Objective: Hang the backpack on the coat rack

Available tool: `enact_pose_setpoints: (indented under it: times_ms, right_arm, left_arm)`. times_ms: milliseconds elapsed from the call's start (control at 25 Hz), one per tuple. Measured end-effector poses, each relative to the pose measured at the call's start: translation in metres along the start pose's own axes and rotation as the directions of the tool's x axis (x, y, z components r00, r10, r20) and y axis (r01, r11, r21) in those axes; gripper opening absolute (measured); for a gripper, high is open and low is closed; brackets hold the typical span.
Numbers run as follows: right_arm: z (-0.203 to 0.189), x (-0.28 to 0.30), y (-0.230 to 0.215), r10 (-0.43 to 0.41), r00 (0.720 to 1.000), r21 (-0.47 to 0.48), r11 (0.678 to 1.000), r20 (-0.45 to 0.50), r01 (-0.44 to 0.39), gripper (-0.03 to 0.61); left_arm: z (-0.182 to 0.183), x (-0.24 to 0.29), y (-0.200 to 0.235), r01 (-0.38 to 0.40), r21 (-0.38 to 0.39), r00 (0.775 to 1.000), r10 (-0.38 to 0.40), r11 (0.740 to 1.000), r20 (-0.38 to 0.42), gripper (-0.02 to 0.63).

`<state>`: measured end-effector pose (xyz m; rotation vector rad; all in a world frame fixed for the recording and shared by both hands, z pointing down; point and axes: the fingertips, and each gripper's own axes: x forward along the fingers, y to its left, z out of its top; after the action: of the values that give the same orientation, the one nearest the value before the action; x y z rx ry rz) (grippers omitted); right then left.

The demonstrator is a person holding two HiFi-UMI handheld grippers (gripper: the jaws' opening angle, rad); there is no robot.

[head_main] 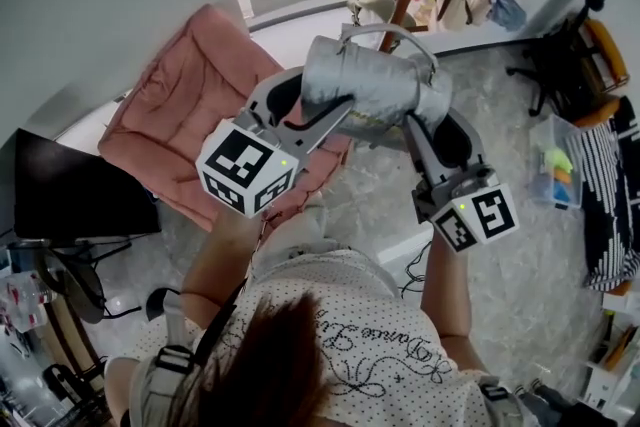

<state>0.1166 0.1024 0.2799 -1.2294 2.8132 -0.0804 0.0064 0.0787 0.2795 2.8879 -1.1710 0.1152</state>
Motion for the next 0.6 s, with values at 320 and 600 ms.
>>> enact_pose_setpoints:
  times_ms: [320, 600]
  right_arm:
    - [-0.004, 0.078, -0.043, -0.053, 0.998, -0.008, 0.999, -0.027, 0.053, 0.172]
    - [-0.008, 0.121, -0.075, -0.111, 0.993, 0.007, 0.994, -0.043, 0.112, 0.172]
  left_arm:
    - [-0.004, 0.05, 0.08, 0.04, -0.039, 0.999, -0.04, 0.998, -0.004, 0.235]
    - [-0.007, 0.089, 0.126, 0.096, -0.047, 0.995, -0.097, 0.994, -0.022, 0.235]
